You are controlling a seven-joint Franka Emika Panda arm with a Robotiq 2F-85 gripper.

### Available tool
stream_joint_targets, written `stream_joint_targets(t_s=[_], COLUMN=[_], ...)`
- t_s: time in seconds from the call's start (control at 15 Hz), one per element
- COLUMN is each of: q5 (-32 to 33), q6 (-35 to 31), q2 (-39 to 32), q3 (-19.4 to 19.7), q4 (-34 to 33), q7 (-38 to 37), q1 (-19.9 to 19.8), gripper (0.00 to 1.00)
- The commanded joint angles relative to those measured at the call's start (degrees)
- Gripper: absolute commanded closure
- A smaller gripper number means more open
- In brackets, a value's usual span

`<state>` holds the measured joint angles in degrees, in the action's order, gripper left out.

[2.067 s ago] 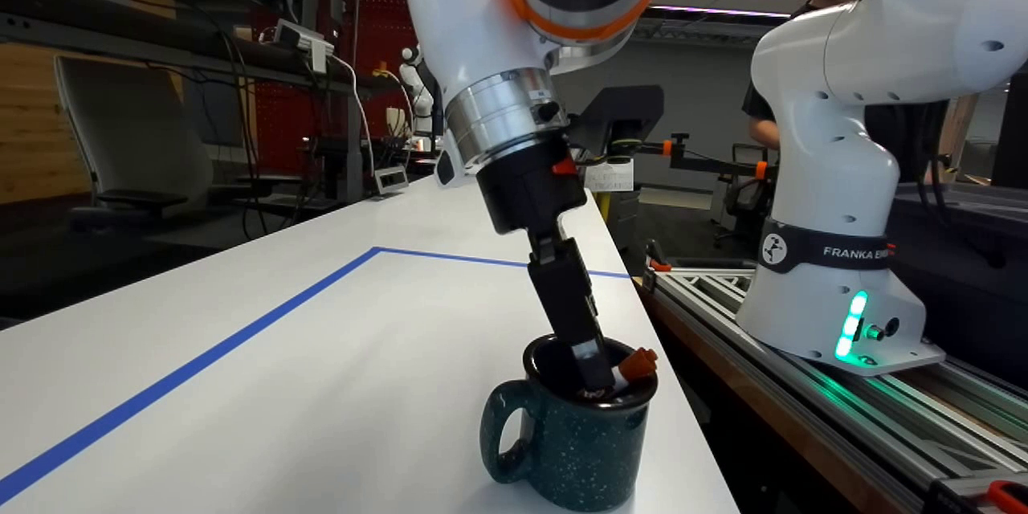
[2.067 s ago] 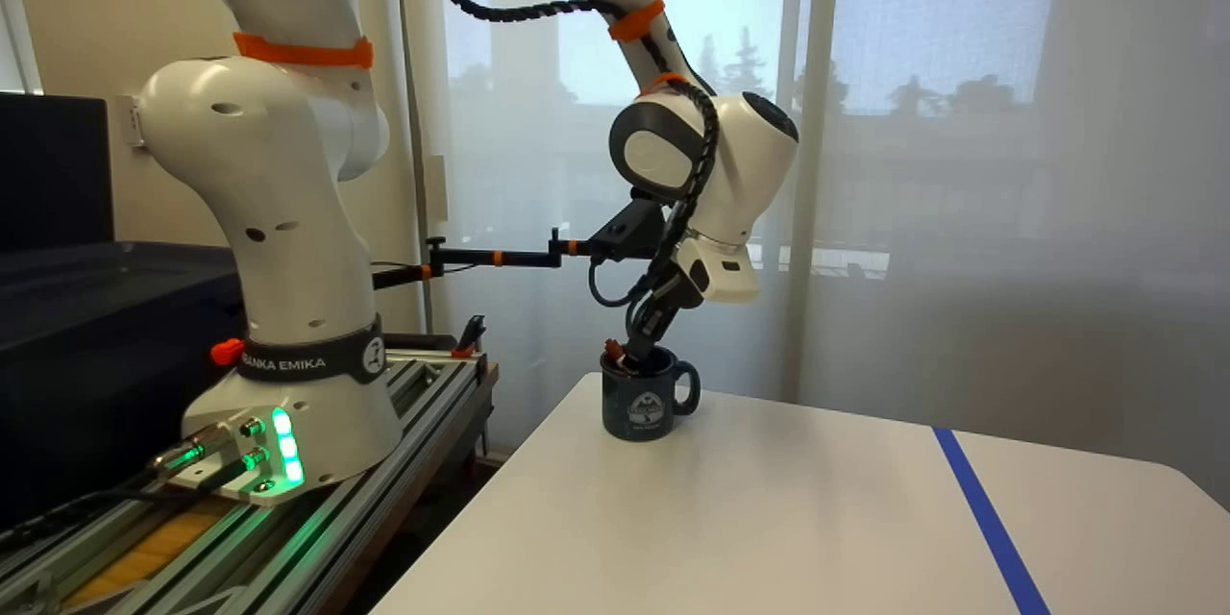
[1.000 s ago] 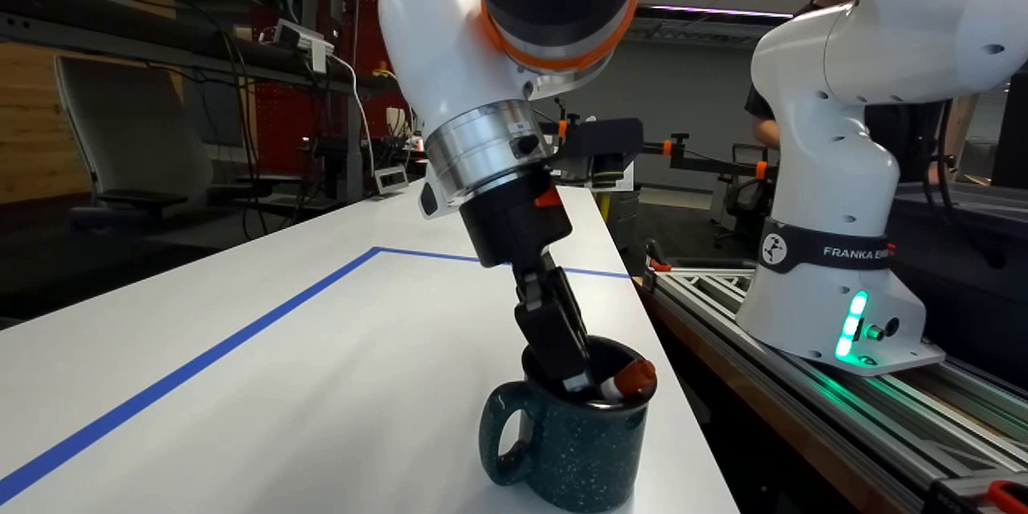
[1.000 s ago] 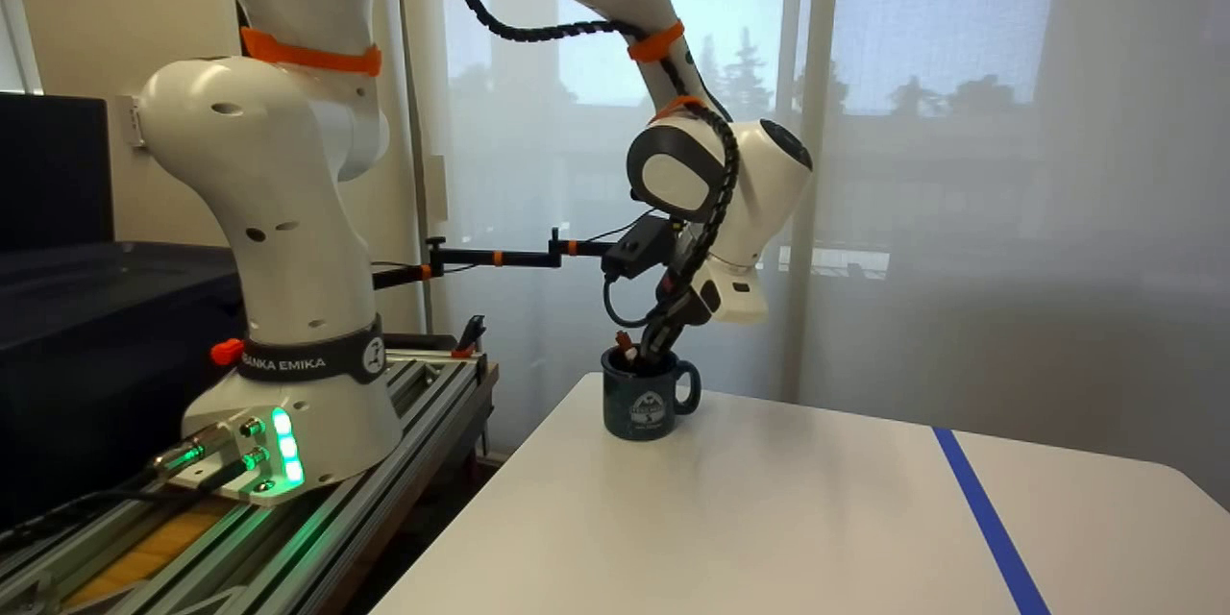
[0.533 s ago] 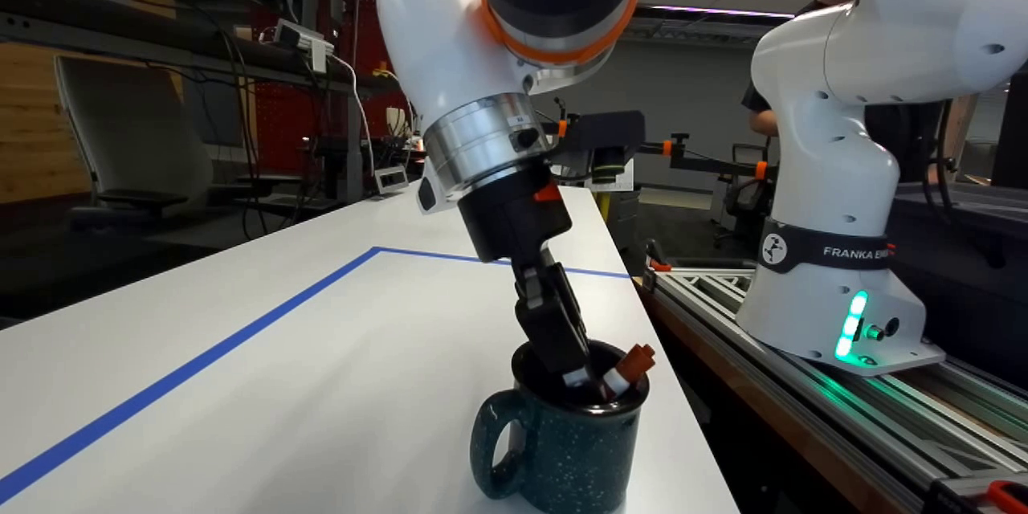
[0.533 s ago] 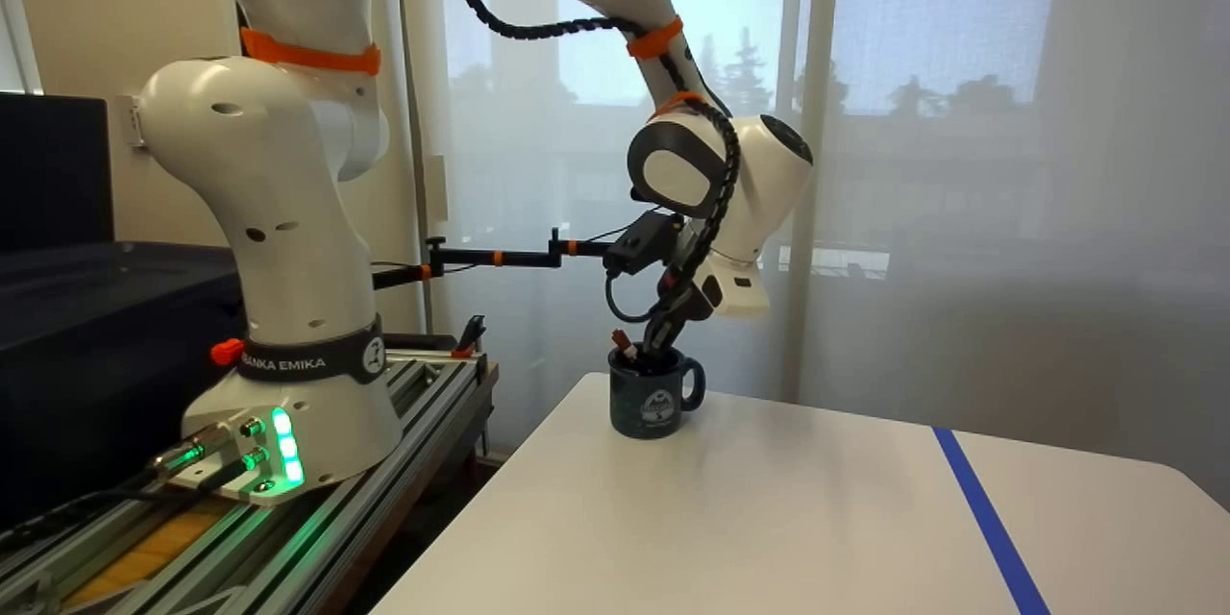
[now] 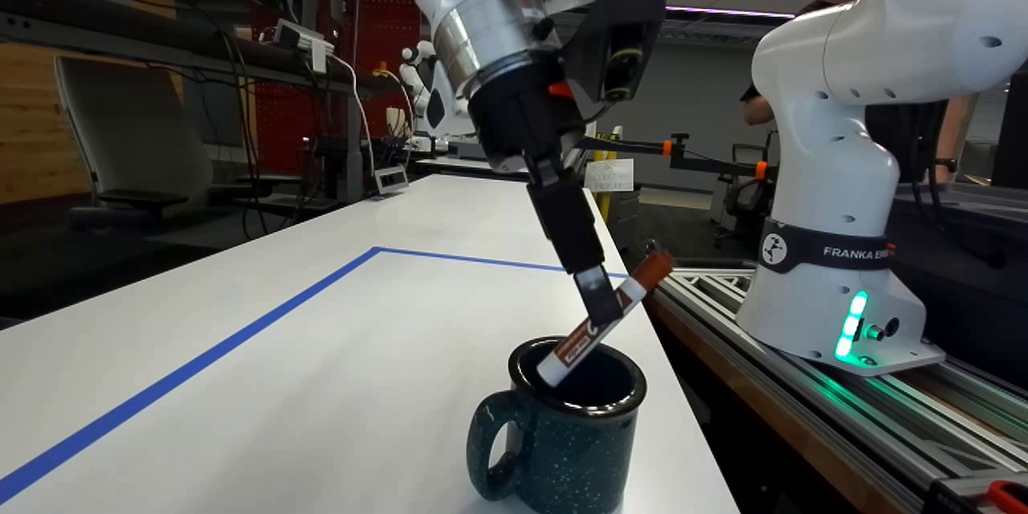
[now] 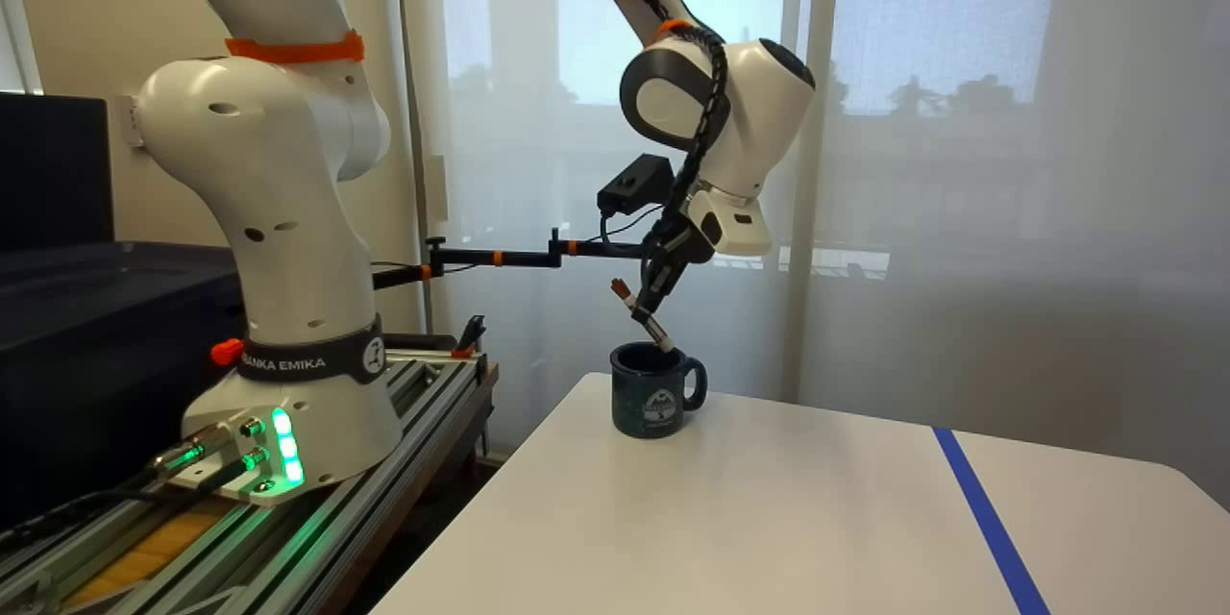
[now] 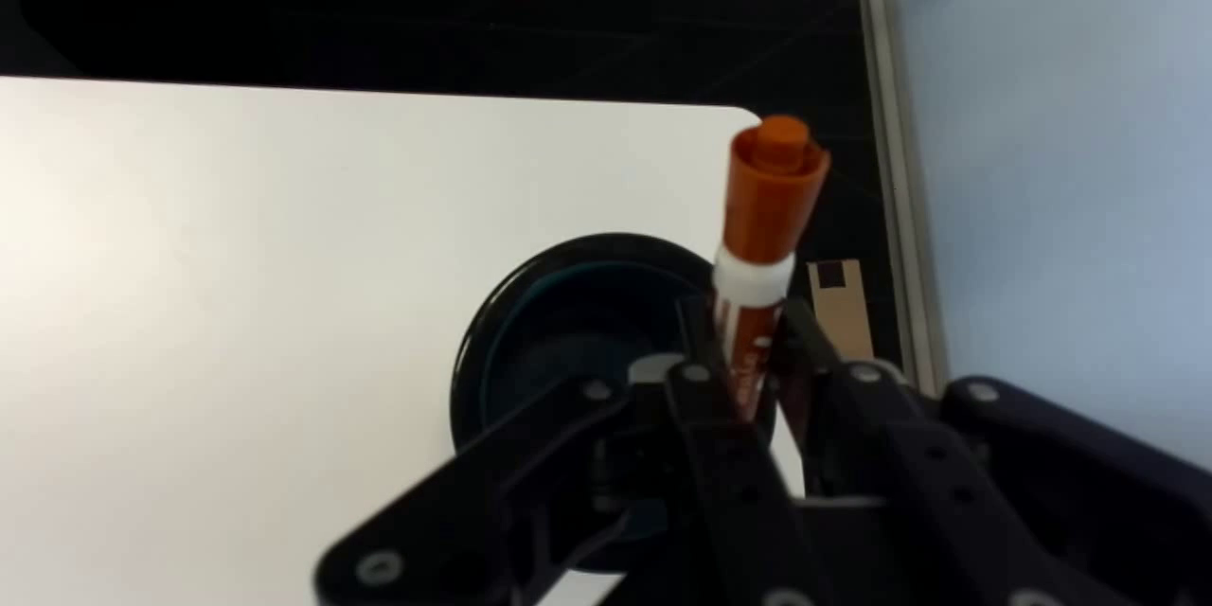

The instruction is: Put the marker on the table

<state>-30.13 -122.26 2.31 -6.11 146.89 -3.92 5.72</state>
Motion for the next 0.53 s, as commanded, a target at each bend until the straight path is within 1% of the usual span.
stream_joint_targets(t_s=[0.0, 0.07, 0.2, 0.47], q5=[3.4, 5.0, 11.2, 21.9], q6=[3.0, 2.5, 2.0, 1.8], q2=[12.5, 14.5, 16.9, 18.2], q3=[1.4, 1.8, 2.1, 2.0], q4=[5.7, 6.8, 8.8, 12.7], q7=[-5.0, -6.6, -12.1, -19.9], q1=[-1.2, -1.9, -4.1, -8.6], gripper=[0.95, 0.95, 0.95, 0.95])
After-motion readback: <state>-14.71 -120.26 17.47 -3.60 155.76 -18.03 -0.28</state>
